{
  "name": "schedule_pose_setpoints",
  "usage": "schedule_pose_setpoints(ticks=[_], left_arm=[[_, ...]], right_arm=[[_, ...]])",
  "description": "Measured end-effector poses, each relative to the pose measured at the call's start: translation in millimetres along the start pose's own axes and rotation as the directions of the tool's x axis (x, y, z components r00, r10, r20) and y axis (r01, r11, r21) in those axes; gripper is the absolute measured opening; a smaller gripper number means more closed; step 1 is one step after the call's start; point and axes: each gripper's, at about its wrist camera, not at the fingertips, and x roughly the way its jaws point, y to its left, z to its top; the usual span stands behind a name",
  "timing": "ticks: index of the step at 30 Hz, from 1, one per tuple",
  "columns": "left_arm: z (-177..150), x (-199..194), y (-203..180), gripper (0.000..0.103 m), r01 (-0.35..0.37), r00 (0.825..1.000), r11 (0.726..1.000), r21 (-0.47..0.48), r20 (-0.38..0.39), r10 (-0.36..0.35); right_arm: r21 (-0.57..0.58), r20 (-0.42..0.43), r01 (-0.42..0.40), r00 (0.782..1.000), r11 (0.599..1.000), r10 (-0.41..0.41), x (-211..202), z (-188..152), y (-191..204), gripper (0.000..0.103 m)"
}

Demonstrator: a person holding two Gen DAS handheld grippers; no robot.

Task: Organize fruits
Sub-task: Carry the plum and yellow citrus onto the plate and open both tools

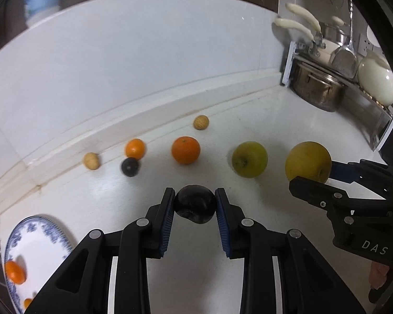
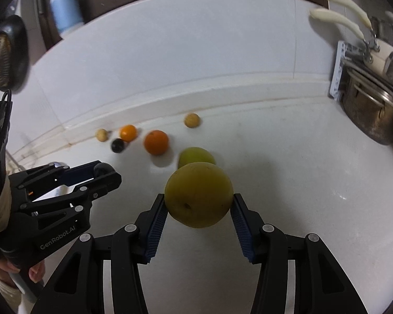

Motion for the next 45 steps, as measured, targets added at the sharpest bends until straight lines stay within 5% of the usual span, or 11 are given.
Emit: schedule_pose_setpoints(ticks=[25,45], left_arm=[[-59.9,-123.4,81.5,0.031,-0.124,0.983,0.982,-0.14,0.121,0.141],[-119.6,-159.7,174.2,0.031,-0.24,0.964,0.94,-0.244,0.056,0.261]], right_arm=[[-0.171,0.076,-0.157,0.982,0.973,0.172,-55.7,-7.7,129.1,0.05],[-0.272,-0.028,-0.286,0.957,0.919,0.29,-27.4,-22.6,236.8,0.05]])
